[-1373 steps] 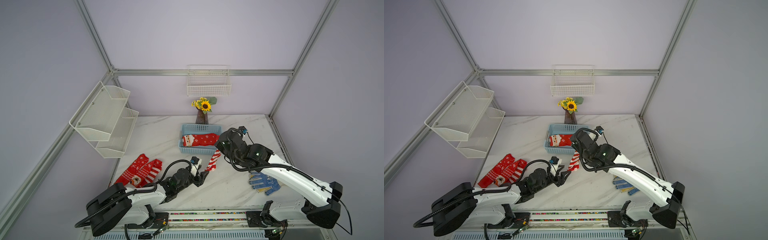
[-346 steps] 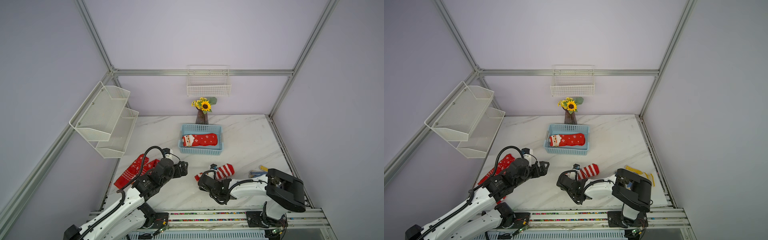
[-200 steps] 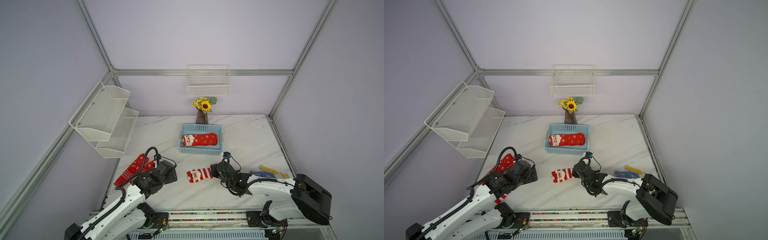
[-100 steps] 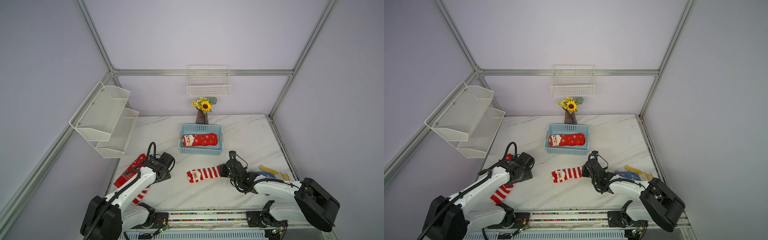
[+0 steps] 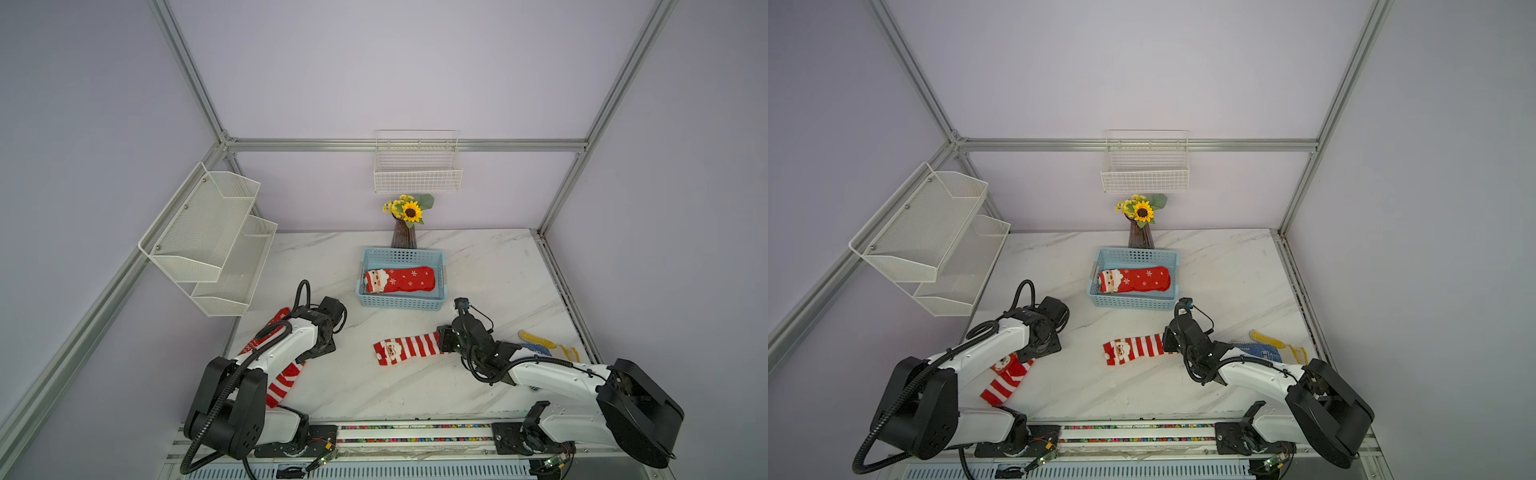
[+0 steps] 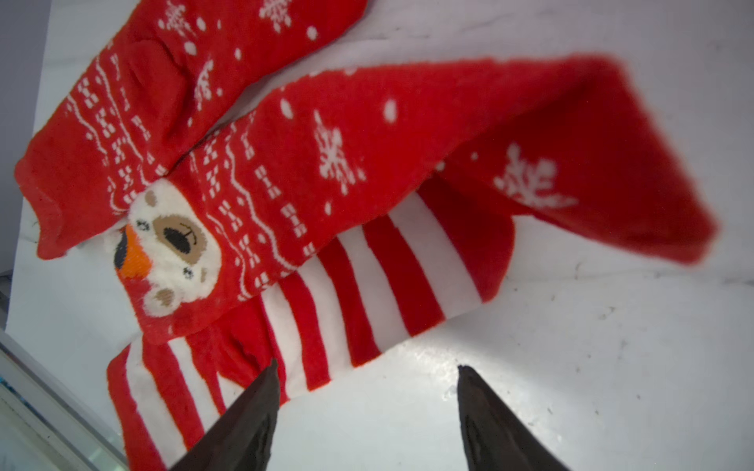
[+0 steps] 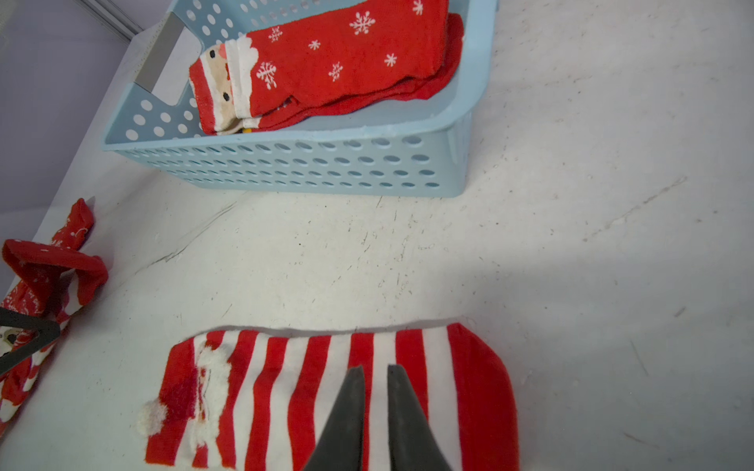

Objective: Place the socks together as a pair
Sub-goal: Pick up the sock at the center of the board.

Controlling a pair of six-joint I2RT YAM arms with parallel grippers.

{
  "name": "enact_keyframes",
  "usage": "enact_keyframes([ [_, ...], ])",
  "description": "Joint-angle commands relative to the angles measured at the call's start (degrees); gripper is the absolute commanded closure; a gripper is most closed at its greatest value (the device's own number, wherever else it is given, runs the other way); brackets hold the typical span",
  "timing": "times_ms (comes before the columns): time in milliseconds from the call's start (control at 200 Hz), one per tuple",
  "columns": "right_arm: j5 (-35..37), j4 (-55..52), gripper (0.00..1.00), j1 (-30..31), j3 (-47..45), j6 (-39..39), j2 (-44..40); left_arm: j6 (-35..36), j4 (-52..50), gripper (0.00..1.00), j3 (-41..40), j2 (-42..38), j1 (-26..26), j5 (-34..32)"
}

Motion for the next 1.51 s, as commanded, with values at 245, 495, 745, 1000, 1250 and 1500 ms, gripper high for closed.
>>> enact_keyframes([
  [245,1.4,0.0,0.84,-0.2,-0.7,-3.5,-1.6,4.2,2.7,0.49,4.7,10.5,1.2,-1.1],
  [495,1.2,-0.3,0.83,-0.2,-0.9,-4.6,-2.7,6.0,1.6,0.80,5.8,10.8,1.2,-1.0],
  [745,0.9,-0.3,0.83,-0.2,-1.2,-4.8,-3.7,7.8,0.1,1.00,7.4,7.5,1.0,2.0],
  [1000,0.1,1.0,0.83,-0.2,-2.7,-5.2,-7.2,9.4,-4.1,1.00,10.7,-1.3,-2.5,5.2],
  [1250,-6.1,8.7,0.80,-0.2,-8.0,-6.7,-15.8,11.2,-7.8,1.00,16.0,-10.1,-4.2,9.0],
  [1500,-10.1,12.8,0.78,-0.2,-9.5,-6.2,-17.4,13.4,-7.9,1.00,19.6,-15.5,-4.3,13.8],
])
